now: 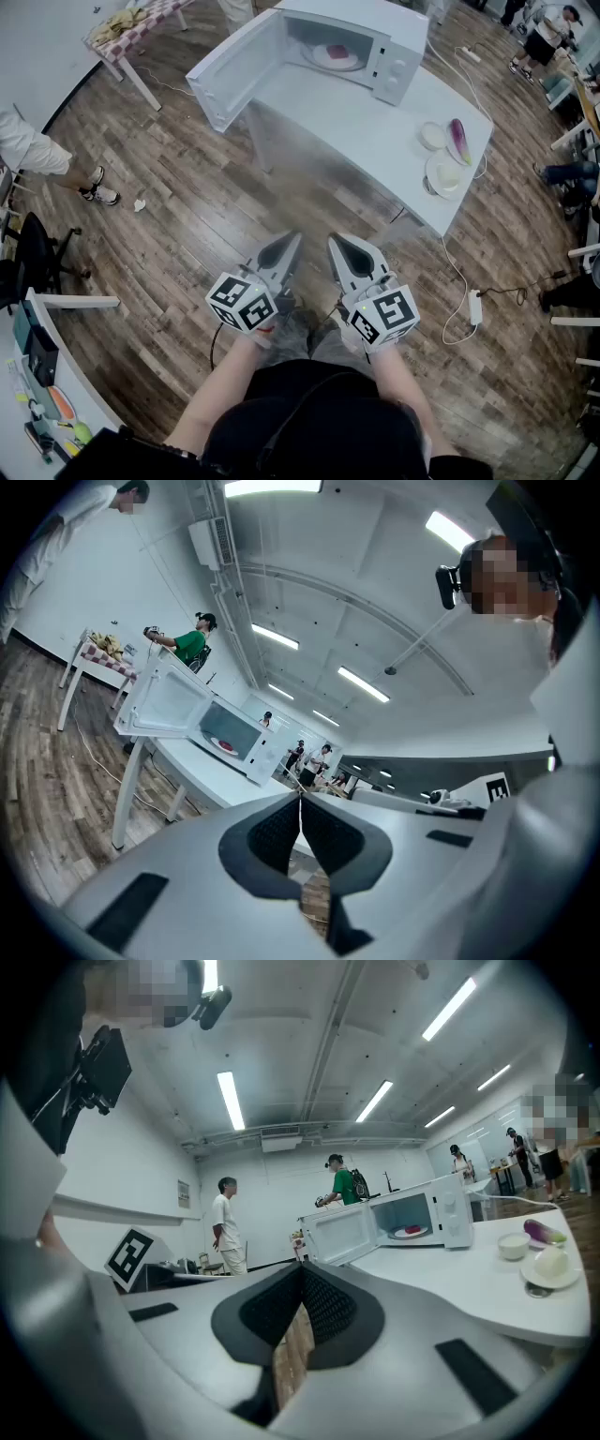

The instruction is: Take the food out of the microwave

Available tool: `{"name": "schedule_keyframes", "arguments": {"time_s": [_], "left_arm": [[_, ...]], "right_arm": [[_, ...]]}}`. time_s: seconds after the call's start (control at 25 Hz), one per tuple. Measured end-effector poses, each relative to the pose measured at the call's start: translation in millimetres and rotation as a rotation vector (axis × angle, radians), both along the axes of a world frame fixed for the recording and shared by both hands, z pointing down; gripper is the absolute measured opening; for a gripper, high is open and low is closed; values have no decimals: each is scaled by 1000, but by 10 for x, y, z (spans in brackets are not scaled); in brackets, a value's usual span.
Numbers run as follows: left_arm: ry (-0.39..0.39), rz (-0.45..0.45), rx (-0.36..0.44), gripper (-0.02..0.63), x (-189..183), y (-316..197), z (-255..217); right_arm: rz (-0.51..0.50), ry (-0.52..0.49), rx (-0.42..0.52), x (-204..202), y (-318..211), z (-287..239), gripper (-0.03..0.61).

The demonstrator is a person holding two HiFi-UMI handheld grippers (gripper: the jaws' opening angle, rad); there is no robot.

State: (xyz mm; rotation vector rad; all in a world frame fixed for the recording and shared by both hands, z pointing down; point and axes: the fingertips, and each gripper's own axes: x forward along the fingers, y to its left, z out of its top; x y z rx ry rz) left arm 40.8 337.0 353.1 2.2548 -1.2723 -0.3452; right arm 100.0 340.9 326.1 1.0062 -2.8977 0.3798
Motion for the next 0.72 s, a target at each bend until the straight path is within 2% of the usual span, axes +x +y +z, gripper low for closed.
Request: {"name": "schedule_keyframes", "arguments": {"time_s": [0.36, 0.72], "left_arm": [[-72, 21, 63, 15, -235, -341, -61], [-74, 52, 73, 15, -478, -496, -18]], "right_arm": [[43, 27, 23, -223, -289, 79, 20], [90, 22, 40, -477, -422, 99, 20]]}}
